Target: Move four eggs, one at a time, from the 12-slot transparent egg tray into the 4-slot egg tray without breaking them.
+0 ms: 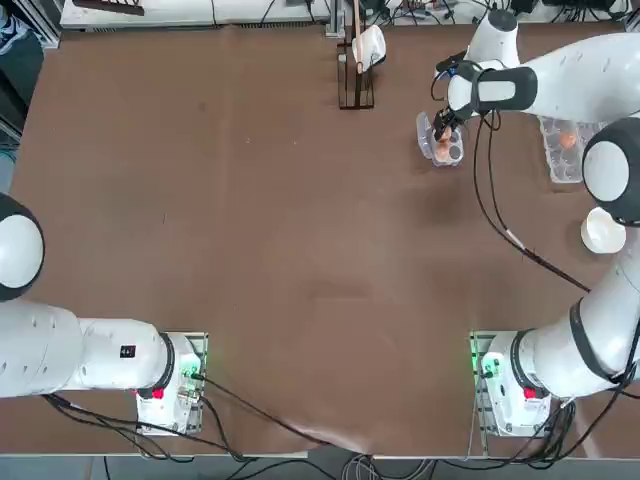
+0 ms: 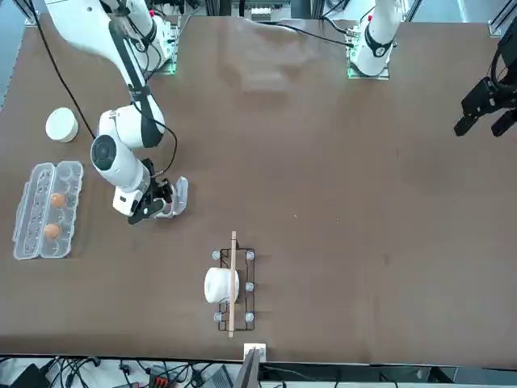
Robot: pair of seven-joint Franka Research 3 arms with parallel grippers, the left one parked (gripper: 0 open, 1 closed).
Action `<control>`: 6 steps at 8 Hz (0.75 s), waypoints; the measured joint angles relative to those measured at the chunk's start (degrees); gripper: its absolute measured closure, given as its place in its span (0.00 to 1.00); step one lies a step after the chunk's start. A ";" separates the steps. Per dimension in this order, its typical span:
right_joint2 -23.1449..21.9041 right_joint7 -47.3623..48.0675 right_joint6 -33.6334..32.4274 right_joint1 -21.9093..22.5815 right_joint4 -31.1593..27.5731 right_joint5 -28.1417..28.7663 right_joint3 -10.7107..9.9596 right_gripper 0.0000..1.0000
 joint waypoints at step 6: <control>-0.89 -0.40 -1.99 0.35 0.86 0.00 -0.21 0.00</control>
